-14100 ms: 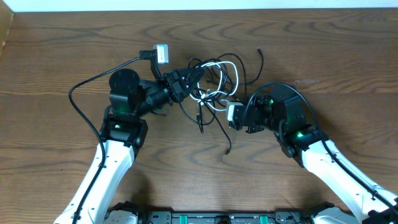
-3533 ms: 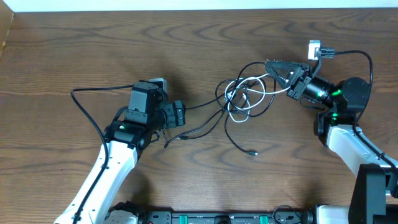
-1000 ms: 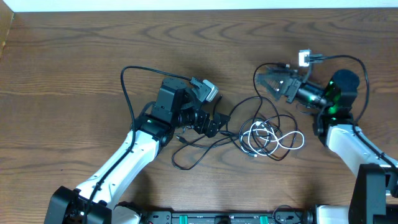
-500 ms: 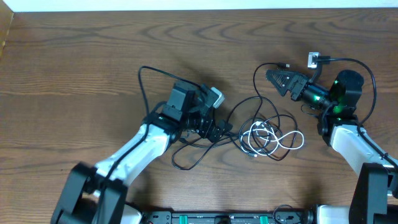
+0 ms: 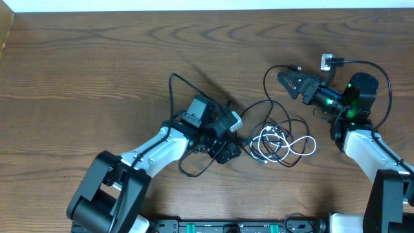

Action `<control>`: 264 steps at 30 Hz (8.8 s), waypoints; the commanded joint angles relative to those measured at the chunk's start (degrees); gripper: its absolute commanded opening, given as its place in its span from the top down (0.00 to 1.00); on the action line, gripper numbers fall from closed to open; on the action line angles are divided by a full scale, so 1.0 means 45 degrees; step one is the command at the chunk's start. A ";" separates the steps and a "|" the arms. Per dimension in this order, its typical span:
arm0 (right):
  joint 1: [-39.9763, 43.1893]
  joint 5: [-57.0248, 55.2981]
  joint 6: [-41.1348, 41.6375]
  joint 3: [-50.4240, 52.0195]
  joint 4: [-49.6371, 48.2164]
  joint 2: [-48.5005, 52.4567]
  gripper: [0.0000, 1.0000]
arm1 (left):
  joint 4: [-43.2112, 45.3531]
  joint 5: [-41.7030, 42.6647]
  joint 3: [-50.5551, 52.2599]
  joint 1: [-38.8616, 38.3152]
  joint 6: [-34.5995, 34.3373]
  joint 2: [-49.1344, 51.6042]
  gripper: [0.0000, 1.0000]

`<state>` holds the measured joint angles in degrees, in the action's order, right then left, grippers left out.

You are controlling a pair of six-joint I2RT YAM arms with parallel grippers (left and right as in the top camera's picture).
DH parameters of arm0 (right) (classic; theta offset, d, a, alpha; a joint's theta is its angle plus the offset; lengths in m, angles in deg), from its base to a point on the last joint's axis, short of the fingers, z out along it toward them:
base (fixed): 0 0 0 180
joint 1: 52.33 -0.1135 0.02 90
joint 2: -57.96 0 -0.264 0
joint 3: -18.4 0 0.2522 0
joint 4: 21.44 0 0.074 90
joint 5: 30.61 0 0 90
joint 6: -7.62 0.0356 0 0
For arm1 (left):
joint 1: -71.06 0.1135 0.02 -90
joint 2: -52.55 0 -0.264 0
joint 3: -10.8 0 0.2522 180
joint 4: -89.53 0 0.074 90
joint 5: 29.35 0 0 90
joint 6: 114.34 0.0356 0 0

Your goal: Untangle cables

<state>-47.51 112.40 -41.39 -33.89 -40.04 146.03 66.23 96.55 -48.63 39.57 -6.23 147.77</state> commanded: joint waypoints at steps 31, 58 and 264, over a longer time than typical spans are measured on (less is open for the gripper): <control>-0.0010 -0.0180 -0.0228 0.0005 -0.0019 -0.0039 0.01 | 0.1472 -0.7388 -0.0510 -0.1399 0.0588 -0.3201 0.92; -0.1073 0.0923 0.2079 0.0005 -0.3949 -0.0039 0.01 | 0.3643 -0.9005 -0.0510 -0.1282 -0.0199 -0.9088 0.92; 0.0627 0.5260 0.3929 0.0015 -0.8898 -0.0044 0.99 | -0.3220 -1.4790 -0.0306 0.5051 -0.5882 -0.7766 0.92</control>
<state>-45.74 136.82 -24.19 -33.87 -80.04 146.03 51.91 32.38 -49.70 60.60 -28.70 112.95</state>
